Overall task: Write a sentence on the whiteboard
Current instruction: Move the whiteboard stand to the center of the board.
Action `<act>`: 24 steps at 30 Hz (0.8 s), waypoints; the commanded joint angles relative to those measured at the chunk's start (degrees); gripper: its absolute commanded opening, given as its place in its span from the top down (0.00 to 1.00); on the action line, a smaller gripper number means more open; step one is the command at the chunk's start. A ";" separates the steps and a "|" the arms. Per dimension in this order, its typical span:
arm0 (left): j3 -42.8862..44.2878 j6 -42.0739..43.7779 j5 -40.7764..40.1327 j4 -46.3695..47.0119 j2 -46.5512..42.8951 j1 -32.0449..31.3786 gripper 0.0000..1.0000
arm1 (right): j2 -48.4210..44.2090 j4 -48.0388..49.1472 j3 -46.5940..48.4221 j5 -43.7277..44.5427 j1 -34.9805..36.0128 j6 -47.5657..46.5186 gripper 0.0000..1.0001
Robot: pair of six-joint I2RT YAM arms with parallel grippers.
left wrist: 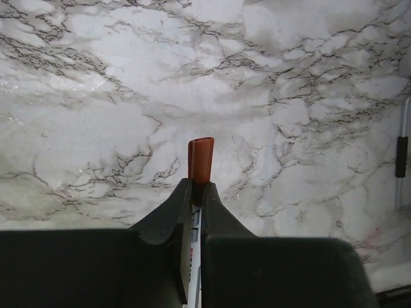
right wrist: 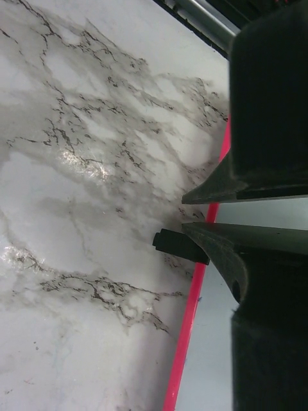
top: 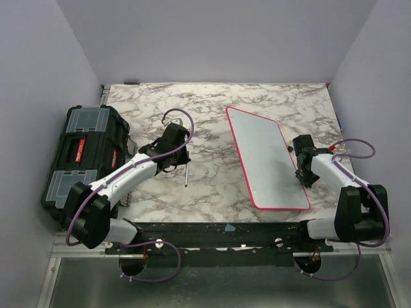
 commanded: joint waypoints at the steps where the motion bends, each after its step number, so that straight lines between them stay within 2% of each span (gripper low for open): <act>1: 2.81 0.58 0.08 -2.61 -3.50 -0.15 1.00 | -0.75 3.31 -2.09 -10.15 0.06 -3.01 0.80; 7: 4.09 0.77 -0.15 -4.10 -5.94 -0.09 1.00 | -0.80 5.31 -3.42 -13.80 0.03 -4.09 0.81; 15: 4.99 1.04 -0.92 -5.48 -8.29 -0.01 1.00 | -1.65 9.48 -5.93 -22.11 0.04 -5.67 0.88; 24: 9.75 3.90 -0.98 -10.22 -10.73 1.29 1.00 | -2.34 19.29 -7.54 -36.23 0.21 -12.43 0.91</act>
